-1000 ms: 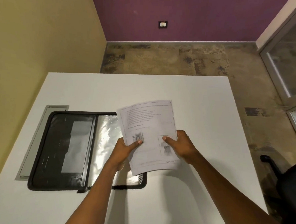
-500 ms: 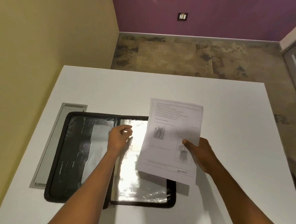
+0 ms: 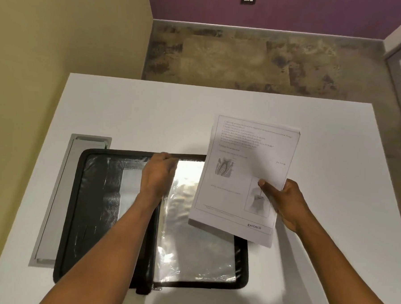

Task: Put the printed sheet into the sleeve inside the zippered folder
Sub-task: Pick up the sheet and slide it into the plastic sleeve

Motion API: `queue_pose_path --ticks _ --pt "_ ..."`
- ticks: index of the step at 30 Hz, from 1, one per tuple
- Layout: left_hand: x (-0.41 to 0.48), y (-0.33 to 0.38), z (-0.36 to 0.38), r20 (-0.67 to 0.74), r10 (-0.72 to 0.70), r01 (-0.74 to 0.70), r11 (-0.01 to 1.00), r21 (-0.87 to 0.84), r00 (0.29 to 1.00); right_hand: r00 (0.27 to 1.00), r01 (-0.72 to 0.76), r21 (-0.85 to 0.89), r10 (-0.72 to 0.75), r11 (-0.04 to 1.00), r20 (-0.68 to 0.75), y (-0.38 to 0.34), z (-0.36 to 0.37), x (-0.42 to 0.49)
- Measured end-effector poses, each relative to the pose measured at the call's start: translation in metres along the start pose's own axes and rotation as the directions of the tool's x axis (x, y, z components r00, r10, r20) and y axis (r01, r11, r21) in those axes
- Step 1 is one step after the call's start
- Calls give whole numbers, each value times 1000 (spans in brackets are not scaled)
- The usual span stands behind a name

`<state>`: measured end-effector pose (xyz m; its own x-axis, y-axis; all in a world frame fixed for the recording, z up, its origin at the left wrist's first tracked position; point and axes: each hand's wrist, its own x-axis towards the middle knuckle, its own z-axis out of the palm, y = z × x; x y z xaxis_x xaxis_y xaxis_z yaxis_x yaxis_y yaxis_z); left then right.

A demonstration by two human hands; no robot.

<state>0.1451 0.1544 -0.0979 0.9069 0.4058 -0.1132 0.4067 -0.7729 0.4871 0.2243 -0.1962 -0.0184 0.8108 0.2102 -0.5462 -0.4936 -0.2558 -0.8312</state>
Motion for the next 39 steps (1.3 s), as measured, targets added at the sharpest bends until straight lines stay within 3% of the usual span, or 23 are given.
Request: queue_pose_path --ticks 3,9,14,18,23,32,39 --pt "0 -3 -1 -4 132 -131 987 88 991 1000 8 34 -8 999 9 -2 4 5" --pt "5 -2 -4 -29 91 -90 995 51 995 1000 25 8 -25 1000 18 -8 9 12" --pt "9 -3 -10 -3 156 -156 986 53 988 999 32 -18 -32 999 4 -14 8 18" --pt "11 -1 -13 88 182 -187 981 51 979 998 54 -30 -55 998 -28 -27 4 26" --pt "16 10 -20 288 194 -201 980 -2 938 982 149 -164 -165 975 -91 -59 7 46" --pt "17 9 -23 227 215 -241 966 93 950 945 327 -275 -322 904 65 -122 46 92" --pt "11 6 -28 200 289 -299 954 18 936 918 391 -324 -341 861 203 -150 68 122"
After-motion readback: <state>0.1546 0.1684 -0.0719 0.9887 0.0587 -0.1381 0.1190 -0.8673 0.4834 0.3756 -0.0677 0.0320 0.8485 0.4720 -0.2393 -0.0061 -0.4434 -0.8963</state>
